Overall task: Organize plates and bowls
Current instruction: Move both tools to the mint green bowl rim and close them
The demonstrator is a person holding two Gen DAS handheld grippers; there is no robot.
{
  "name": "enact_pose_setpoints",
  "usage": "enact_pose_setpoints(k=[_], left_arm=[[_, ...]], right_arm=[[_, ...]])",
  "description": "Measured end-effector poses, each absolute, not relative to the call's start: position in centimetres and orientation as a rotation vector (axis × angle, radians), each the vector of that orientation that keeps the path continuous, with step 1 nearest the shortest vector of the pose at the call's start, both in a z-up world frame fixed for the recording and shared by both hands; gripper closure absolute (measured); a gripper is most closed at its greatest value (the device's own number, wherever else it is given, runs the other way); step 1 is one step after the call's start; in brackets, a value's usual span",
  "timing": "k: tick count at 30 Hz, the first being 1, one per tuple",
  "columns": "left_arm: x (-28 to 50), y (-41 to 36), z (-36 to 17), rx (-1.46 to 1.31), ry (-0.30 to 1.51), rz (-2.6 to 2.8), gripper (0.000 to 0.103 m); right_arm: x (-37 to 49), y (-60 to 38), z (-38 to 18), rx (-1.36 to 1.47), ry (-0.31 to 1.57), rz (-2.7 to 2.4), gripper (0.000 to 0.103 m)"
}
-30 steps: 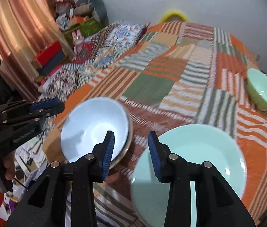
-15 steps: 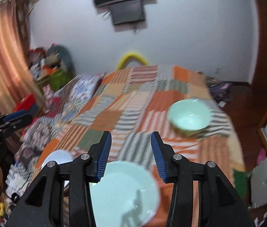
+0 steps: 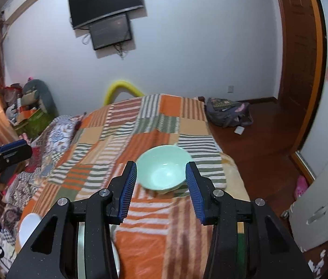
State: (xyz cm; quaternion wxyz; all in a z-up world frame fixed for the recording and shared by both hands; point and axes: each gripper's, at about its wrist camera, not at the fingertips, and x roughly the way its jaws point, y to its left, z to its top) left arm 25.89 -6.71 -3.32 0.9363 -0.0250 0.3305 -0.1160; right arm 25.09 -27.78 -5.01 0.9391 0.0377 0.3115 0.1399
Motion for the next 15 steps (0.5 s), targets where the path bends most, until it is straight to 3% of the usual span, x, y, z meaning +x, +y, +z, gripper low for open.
enact_pose_setpoints(k=[15], left_arm=[[36.0,-7.0,-15.8,-0.070,0.923,-0.223,0.043]], right_arm=[[35.9,-28.5,-16.0,0.164,0.890,0.250,0.063]])
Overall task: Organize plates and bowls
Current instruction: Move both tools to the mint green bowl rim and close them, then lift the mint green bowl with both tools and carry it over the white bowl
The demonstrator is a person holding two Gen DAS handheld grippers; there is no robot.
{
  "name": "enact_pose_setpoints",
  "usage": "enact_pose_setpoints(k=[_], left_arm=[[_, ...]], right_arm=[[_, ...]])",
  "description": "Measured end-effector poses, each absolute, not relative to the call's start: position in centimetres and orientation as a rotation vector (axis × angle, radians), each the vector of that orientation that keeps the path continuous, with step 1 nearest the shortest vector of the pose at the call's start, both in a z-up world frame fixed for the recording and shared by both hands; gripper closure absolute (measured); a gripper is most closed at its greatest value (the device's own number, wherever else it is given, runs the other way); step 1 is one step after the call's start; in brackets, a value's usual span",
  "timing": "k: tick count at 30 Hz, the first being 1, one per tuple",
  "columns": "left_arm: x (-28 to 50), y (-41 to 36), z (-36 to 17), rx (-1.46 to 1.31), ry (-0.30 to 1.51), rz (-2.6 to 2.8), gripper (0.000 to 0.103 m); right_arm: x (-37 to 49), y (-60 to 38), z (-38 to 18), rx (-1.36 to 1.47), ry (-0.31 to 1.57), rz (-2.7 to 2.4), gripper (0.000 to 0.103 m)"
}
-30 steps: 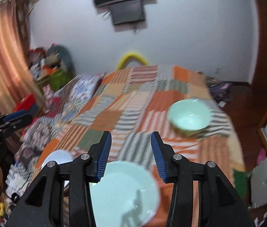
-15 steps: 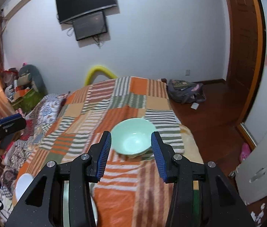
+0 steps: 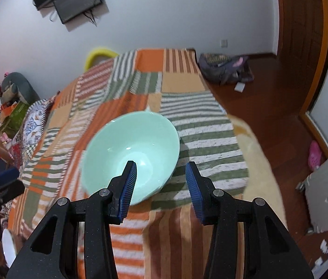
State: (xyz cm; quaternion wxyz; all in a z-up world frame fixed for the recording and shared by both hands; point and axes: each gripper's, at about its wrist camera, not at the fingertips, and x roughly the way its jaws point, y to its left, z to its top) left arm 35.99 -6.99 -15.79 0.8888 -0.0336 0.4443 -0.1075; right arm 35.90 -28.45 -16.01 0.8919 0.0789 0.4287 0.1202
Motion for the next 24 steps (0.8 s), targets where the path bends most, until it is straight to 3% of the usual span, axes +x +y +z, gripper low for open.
enact_pose_setpoints(k=[6,9,24], left_arm=[[38.0,-6.5,-18.4,-0.110,0.969,-0.234,0.043],[38.7,-6.6,-19.2,-0.110,0.981,-0.232,0.043],[40.7,-8.1,-21.2,-0.094,1.023,-0.215,0.046]], right_arm=[[37.8,-28.5,-18.2,0.188,0.952,0.253,0.065],[38.2,-28.0,-19.1,0.176,0.984,0.287,0.080],[35.5,-25.9,-19.9,0.122,1.016,0.447,0.082]])
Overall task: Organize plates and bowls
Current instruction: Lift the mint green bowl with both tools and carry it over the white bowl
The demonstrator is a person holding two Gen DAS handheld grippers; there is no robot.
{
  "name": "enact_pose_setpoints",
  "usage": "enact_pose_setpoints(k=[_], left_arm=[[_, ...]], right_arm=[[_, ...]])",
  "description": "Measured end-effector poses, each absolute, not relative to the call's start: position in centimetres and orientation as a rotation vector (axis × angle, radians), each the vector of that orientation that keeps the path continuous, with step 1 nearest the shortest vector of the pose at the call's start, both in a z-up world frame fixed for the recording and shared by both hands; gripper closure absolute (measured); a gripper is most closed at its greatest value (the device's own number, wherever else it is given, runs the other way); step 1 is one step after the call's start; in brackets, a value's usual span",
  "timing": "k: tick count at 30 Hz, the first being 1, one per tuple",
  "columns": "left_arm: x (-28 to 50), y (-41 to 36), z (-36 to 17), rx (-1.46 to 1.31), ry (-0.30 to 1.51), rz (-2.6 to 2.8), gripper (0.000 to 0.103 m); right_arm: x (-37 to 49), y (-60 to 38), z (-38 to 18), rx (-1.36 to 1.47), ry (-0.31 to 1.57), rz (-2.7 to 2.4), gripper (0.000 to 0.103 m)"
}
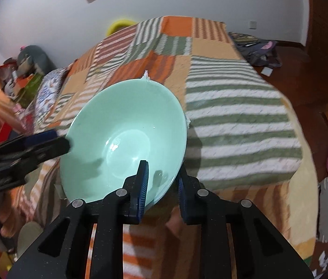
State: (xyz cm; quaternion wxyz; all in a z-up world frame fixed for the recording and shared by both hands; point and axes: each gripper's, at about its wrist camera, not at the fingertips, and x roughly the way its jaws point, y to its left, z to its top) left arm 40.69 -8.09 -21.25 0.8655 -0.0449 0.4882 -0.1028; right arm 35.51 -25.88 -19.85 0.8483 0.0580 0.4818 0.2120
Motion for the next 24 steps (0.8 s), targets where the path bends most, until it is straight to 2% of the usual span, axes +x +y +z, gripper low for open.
enact_pose_setpoints(k=[2,4,6,16,24], left_arm=[[41.0,-8.3,-22.0,-0.095,1.048,-0.227,0.057],[41.2,-8.6,-23.0,-0.092,1.099,-0.250,0.080],[41.3,-8.8,-23.8,-0.088,1.132,-0.264,0.092],[39.7,-8.6,-22.6,-0.106,1.122,-0.285,0.093],[35.5,-7.1,-18.0,-0.141,1.021,-0.272,0.093]], right_arm=[[35.1,-25.8,-19.9,0.132,1.016,0.462,0.082],[35.0,-25.9,-19.9,0.154,1.016,0.468,0.083],[35.0,-25.8,-20.0,0.171,1.016,0.465,0.083],[34.1,-25.6,-19.1,0.211,1.007,0.439,0.086],[31.6,-24.8,-15.1,0.181,0.927,0.458,0.086]])
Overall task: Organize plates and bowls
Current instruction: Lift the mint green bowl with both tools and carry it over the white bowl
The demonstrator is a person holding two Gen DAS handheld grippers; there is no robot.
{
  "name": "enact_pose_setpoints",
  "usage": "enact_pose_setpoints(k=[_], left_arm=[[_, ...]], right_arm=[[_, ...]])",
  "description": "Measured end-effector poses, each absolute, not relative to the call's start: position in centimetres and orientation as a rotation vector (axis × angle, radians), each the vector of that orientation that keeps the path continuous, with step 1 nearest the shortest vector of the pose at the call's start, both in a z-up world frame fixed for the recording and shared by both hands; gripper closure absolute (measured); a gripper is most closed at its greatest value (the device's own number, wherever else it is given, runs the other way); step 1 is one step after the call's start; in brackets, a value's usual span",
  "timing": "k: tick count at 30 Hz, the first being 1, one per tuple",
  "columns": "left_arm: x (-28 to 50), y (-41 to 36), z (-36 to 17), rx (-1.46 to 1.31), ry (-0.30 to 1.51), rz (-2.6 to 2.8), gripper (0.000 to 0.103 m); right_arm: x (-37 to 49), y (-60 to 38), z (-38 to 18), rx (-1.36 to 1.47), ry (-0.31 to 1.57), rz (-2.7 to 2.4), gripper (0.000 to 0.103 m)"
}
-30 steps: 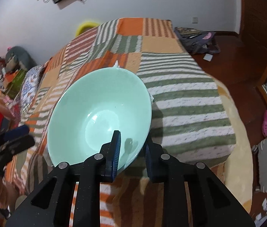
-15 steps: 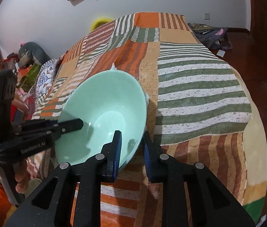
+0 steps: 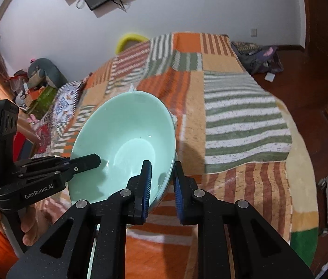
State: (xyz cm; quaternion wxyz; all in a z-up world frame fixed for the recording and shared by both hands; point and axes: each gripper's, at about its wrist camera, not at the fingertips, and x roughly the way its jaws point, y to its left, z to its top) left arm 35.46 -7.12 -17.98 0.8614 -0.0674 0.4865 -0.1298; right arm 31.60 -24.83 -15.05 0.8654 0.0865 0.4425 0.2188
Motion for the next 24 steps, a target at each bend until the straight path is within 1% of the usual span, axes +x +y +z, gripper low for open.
enact_pose_setpoints(k=[11,16,24], left_arm=[[27.0,-3.0,-11.6,-0.153,0.892,-0.215,0.093],[22.7,-0.6,-9.8,-0.169,0.857,-0.175,0.093],[16.8,3.6,-8.3,-0.191,0.830,-0.104,0.093]], right_arm=[[26.3,-21.2,-10.4,0.141,0.828,0.529,0.086],[24.0,-18.8,-9.3,0.125,0.803,0.574,0.086],[20.8,-14.9,-9.2,0.114,0.801,0.652,0.086]])
